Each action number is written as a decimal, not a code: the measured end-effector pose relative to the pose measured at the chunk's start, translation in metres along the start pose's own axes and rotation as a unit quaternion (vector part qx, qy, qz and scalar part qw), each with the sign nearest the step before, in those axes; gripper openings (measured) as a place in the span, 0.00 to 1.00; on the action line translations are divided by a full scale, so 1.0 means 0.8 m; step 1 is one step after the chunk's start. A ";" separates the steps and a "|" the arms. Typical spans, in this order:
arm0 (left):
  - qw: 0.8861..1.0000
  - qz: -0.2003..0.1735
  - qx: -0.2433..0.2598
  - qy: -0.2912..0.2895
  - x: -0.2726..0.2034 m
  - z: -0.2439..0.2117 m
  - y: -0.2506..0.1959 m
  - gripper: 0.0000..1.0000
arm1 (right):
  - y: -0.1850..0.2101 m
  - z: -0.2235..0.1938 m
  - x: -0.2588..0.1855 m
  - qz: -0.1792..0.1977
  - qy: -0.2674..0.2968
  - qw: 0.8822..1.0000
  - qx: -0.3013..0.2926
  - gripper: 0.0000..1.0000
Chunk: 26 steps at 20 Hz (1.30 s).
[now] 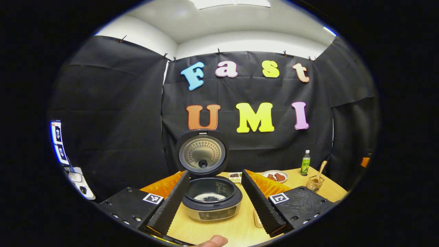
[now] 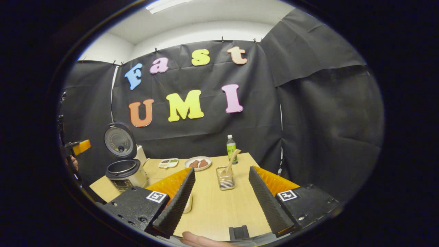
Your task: Close the left gripper, press the button to open the rice cooker; take a wooden spoon from the chopstick holder with the right hand, scoop a spoonful of rice and pour it into the rice cooker, then put the wooden spoon back into the chopstick holder.
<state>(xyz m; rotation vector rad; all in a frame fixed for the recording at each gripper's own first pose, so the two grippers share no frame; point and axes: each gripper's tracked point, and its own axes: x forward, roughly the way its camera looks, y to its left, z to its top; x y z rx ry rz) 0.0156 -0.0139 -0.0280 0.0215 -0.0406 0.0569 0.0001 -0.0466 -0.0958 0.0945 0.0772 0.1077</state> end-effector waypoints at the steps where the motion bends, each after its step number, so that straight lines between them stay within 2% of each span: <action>1: 1.000 -0.002 0.001 0.001 -0.003 -0.003 0.000 0.97 | -0.002 -0.003 0.007 -0.002 0.002 1.000 0.003 1.00; 4: 1.000 0.007 0.003 0.010 -0.019 -0.016 0.009 0.96 | -0.001 -0.012 0.037 0.002 0.008 1.000 0.012 1.00; 9: 1.000 -0.005 -0.008 0.014 -0.047 -0.039 -0.001 0.96 | -0.016 -0.027 0.106 0.004 0.006 1.000 0.022 1.00; 12: 1.000 -0.011 -0.022 0.004 -0.063 -0.053 -0.009 0.97 | -0.025 -0.031 0.155 0.014 -0.017 1.000 0.004 0.97; 13: 1.000 -0.016 -0.026 0.003 -0.068 -0.060 -0.013 0.96 | -0.031 -0.032 0.174 0.012 -0.024 1.000 -0.001 1.00; 14: 0.999 -0.016 -0.031 0.000 -0.071 -0.065 -0.014 0.96 | -0.031 -0.039 0.191 0.016 -0.027 0.999 -0.007 0.97; 18: 0.999 -0.013 -0.032 -0.010 -0.072 -0.072 -0.010 0.96 | -0.046 -0.066 0.261 0.012 -0.008 1.000 -0.016 1.00; 19: 0.999 -0.014 -0.030 -0.010 -0.070 -0.076 -0.011 0.96 | -0.045 -0.069 0.277 0.015 -0.005 1.000 -0.016 0.96; 20: 0.999 -0.017 -0.028 -0.010 -0.069 -0.080 -0.014 0.95 | -0.044 -0.077 0.292 0.016 -0.002 1.000 -0.023 1.00; 21: 0.999 -0.021 -0.027 -0.009 -0.067 -0.087 -0.018 0.95 | -0.052 -0.080 0.307 0.003 -0.002 0.999 -0.034 0.96; 22: 0.999 -0.024 -0.024 -0.007 -0.064 -0.093 -0.020 0.94 | -0.058 -0.082 0.323 -0.004 -0.002 0.999 -0.037 1.00; 26: 1.000 -0.013 0.004 -0.012 -0.048 -0.109 -0.014 0.95 | -0.060 -0.103 0.378 -0.001 0.020 0.999 -0.025 0.99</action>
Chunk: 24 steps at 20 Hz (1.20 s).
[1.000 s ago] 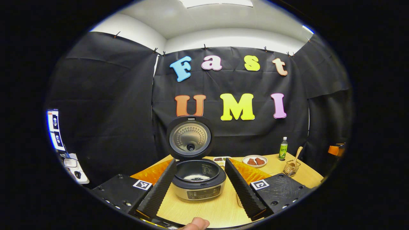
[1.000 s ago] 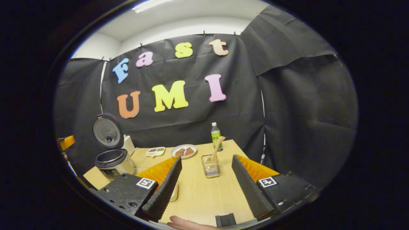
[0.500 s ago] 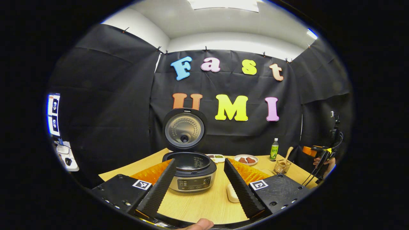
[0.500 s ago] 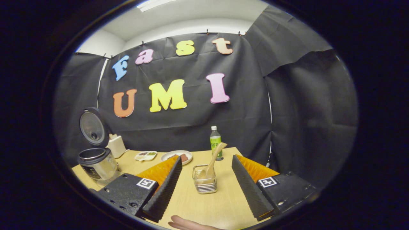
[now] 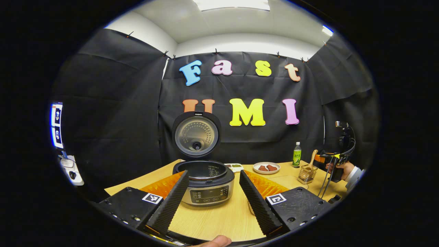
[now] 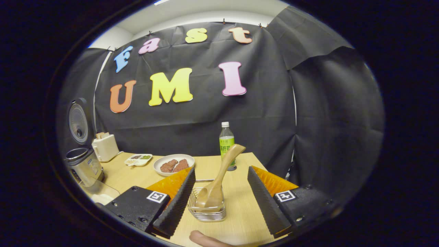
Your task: Close the left gripper, press the button to open the rice cooker; take a wooden spoon from the chopstick holder with the right hand, scoop a spoonful of rice and pour it into the rice cooker, then put the wooden spoon back into the chopstick holder.
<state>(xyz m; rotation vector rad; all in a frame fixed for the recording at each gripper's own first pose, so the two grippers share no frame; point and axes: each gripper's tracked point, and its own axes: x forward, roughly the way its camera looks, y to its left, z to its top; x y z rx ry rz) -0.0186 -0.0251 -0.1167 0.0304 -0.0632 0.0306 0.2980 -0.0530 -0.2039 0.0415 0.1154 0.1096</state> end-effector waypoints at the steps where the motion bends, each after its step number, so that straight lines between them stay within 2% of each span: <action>1: 1.000 0.003 0.007 -0.002 0.004 -0.002 0.000 0.95 | -0.002 -0.004 0.013 0.001 0.007 1.000 0.001 0.96; 2: 1.000 0.006 0.012 -0.005 0.009 -0.004 0.000 0.95 | -0.002 -0.005 0.025 0.002 0.010 1.000 0.000 0.97; 4: 1.000 0.005 0.016 -0.007 0.016 -0.004 -0.002 0.95 | -0.012 -0.009 0.045 -0.005 0.019 1.000 0.005 0.92; 6: 1.000 -0.002 0.013 0.000 0.025 -0.011 -0.007 0.94 | -0.011 -0.005 0.059 0.003 0.022 0.999 0.032 0.90; 8: 1.000 0.003 0.010 0.003 0.034 -0.016 -0.003 0.94 | -0.009 0.000 0.076 0.015 0.022 0.999 0.037 0.82; 9: 1.000 0.007 0.008 0.004 0.038 -0.019 0.001 0.94 | -0.016 -0.006 0.087 0.008 0.039 0.999 0.033 0.67; 11: 1.000 0.010 0.000 0.009 0.045 -0.028 0.004 0.95 | -0.018 -0.005 0.094 0.018 0.052 0.996 0.063 0.58; 12: 1.000 0.005 -0.004 0.016 0.048 -0.038 0.000 0.95 | -0.007 0.003 0.097 0.040 0.046 0.995 0.082 0.52; 13: 1.000 0.002 -0.007 0.024 0.051 -0.044 -0.003 0.95 | -0.004 0.008 0.098 0.046 0.041 0.994 0.092 0.51; 14: 1.000 0.002 -0.007 0.027 0.052 -0.046 -0.002 0.96 | -0.003 0.007 0.102 0.045 0.038 0.994 0.088 0.55; 15: 1.000 0.003 -0.004 0.027 0.053 -0.044 0.000 0.95 | -0.001 0.005 0.108 0.050 0.040 0.995 0.077 0.43; 16: 1.000 0.004 -0.001 0.023 0.051 -0.042 0.003 0.96 | 0.002 0.006 0.102 0.054 0.041 0.995 0.078 0.44; 17: 1.000 0.005 0.002 0.017 0.046 -0.036 0.006 0.95 | 0.010 0.012 0.094 0.070 0.040 0.992 0.092 0.36; 18: 1.000 0.005 0.001 0.013 0.043 -0.033 0.008 0.95 | 0.021 0.015 0.092 0.084 0.039 0.990 0.104 0.32; 19: 1.000 0.005 -0.002 0.010 0.040 -0.030 0.008 0.95 | 0.022 0.019 0.087 0.083 0.033 0.990 0.106 0.27; 21: 1.000 0.003 -0.014 0.002 0.030 -0.024 0.011 0.95 | 0.028 0.022 0.078 0.082 0.024 0.992 0.094 0.22; 24: 0.999 0.002 -0.037 -0.007 0.016 -0.014 0.016 0.95 | 0.037 0.042 0.053 0.070 0.001 0.996 0.057 0.18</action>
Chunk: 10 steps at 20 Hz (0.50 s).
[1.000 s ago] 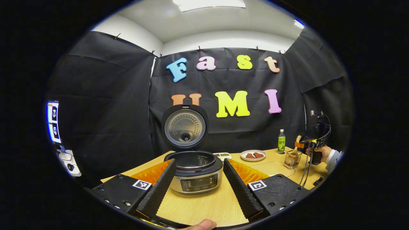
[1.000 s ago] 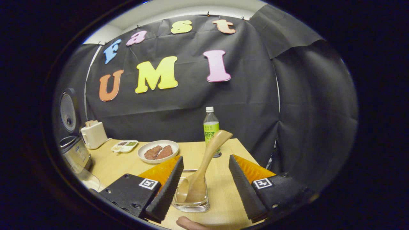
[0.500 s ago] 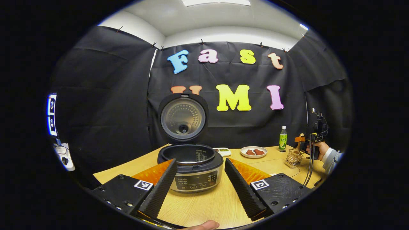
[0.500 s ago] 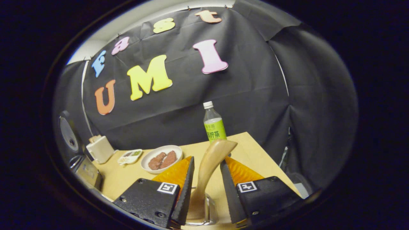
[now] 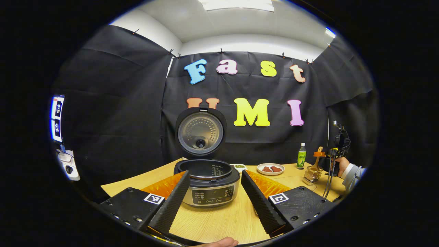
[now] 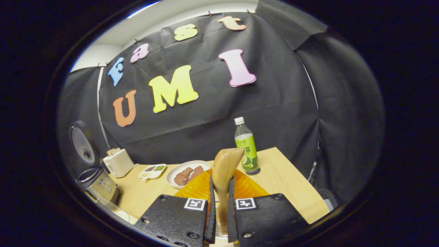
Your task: Close the left gripper, press the button to open the rice cooker; take a wooden spoon from the chopstick holder with the right hand, scoop a spoonful of rice and pour it into the rice cooker, then put the wooden spoon back into the chopstick holder.
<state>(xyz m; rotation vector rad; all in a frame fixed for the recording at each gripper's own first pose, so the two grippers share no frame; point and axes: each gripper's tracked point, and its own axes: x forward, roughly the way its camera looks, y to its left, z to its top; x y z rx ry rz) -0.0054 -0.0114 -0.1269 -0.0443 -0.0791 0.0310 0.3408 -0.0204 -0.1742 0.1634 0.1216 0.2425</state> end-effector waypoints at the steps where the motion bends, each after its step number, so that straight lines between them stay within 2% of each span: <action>1: 1.000 -0.002 -0.005 0.003 -0.003 0.003 -0.001 0.95 | 0.006 0.013 -0.009 -0.002 -0.012 1.000 -0.006 0.19; 4: 1.000 -0.004 0.005 0.011 -0.021 0.009 0.002 0.94 | 0.031 0.054 -0.039 0.010 -0.047 0.999 -0.024 0.19; 7: 1.000 0.000 0.031 0.006 -0.036 0.022 0.006 0.94 | 0.049 0.086 -0.066 0.004 -0.074 0.996 -0.046 0.18; 10: 0.999 -0.004 0.035 0.010 -0.051 0.035 0.000 0.94 | 0.081 0.103 -0.094 0.014 -0.079 0.996 -0.048 0.18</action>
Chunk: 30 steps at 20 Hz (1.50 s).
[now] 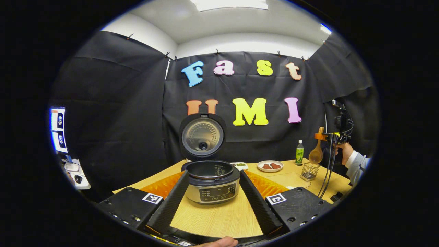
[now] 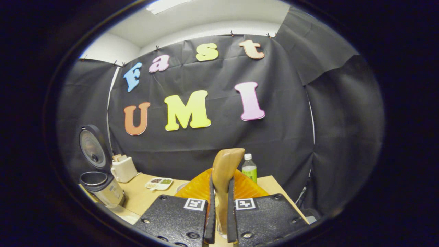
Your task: Close the left gripper, press the button to open the rice cooker; take a wooden spoon from the chopstick holder with the right hand, scoop a spoonful of rice and pour it into the rice cooker, then put the wooden spoon back into the chopstick holder.
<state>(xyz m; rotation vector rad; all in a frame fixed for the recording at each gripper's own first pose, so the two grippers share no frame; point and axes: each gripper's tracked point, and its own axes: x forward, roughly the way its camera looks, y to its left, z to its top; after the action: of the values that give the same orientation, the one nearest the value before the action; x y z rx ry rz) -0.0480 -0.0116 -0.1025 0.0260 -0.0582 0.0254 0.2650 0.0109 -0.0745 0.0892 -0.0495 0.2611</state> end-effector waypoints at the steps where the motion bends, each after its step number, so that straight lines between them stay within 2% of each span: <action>1: 1.000 -0.007 -0.006 -0.006 -0.006 0.009 -0.005 0.94 | 0.011 0.008 -0.009 0.003 -0.002 1.000 0.001 0.18; 4: 0.999 -0.030 -0.019 -0.016 -0.023 0.026 -0.014 0.94 | 0.042 0.026 -0.032 0.007 -0.006 1.000 0.006 0.18; 9: 0.998 -0.046 -0.034 -0.032 -0.044 0.043 -0.004 0.94 | 0.109 0.027 -0.064 0.023 0.002 1.000 0.005 0.18; 14: 0.997 -0.060 -0.030 -0.037 -0.051 0.046 0.007 0.94 | 0.188 -0.010 -0.081 0.047 0.021 0.999 -0.001 0.18; 18: 0.998 -0.047 -0.016 -0.036 -0.050 0.044 0.032 0.95 | 0.233 -0.066 -0.082 0.053 0.043 0.997 -0.040 0.18; 24: 0.999 -0.035 -0.016 -0.036 -0.056 0.046 0.047 0.94 | 0.244 -0.139 -0.065 0.012 0.050 0.991 -0.121 0.18; 27: 0.998 -0.042 -0.014 -0.046 -0.058 0.055 0.040 0.94 | 0.229 -0.160 -0.058 -0.023 0.060 0.991 -0.118 0.18; 30: 0.997 -0.054 -0.024 -0.051 -0.061 0.060 0.032 0.94 | 0.229 -0.163 -0.061 -0.043 0.045 0.991 -0.116 0.18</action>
<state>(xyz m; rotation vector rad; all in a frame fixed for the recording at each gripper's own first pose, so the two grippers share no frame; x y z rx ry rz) -0.0998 0.0119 -0.0572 -0.0176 -0.1602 -0.0853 0.1747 0.1873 -0.1922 -0.1505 0.0133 0.1716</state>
